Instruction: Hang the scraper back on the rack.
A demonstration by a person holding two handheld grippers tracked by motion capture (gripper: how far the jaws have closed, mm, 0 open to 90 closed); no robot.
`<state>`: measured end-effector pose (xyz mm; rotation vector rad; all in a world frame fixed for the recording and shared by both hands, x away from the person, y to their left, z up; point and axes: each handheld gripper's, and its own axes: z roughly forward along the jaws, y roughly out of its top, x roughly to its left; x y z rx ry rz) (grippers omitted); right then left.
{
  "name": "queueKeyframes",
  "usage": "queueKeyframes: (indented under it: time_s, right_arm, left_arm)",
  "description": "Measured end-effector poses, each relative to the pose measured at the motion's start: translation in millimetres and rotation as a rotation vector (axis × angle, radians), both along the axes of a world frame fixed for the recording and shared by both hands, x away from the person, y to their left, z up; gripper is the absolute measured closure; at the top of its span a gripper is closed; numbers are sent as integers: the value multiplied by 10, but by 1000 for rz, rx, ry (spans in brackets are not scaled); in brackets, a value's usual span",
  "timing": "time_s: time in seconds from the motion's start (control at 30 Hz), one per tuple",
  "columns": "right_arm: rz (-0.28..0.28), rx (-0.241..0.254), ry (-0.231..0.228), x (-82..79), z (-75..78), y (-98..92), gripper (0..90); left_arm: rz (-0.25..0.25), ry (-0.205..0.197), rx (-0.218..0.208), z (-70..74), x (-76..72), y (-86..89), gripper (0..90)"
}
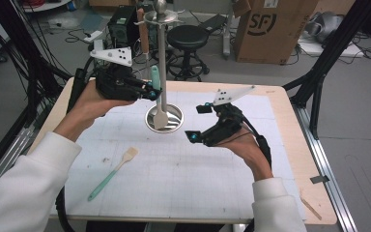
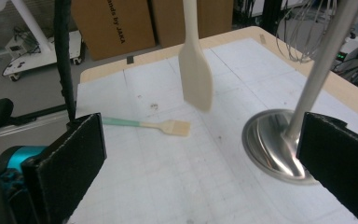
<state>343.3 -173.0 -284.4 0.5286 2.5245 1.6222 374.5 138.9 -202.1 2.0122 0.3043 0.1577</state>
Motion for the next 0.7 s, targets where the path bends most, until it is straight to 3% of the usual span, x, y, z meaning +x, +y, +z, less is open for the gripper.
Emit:
queueKeyframes:
  time_s: [0.4, 0.7]
  right_arm:
    - [-91, -33, -26, -165, -193, -471, 0]
    - [-144, -29, -25, -245, -381, -724, 0]
  left_arm:
    - [-11, -3, 65, 218, 171, 21, 836]
    - [-20, 18, 86, 364, 308, -40, 836]
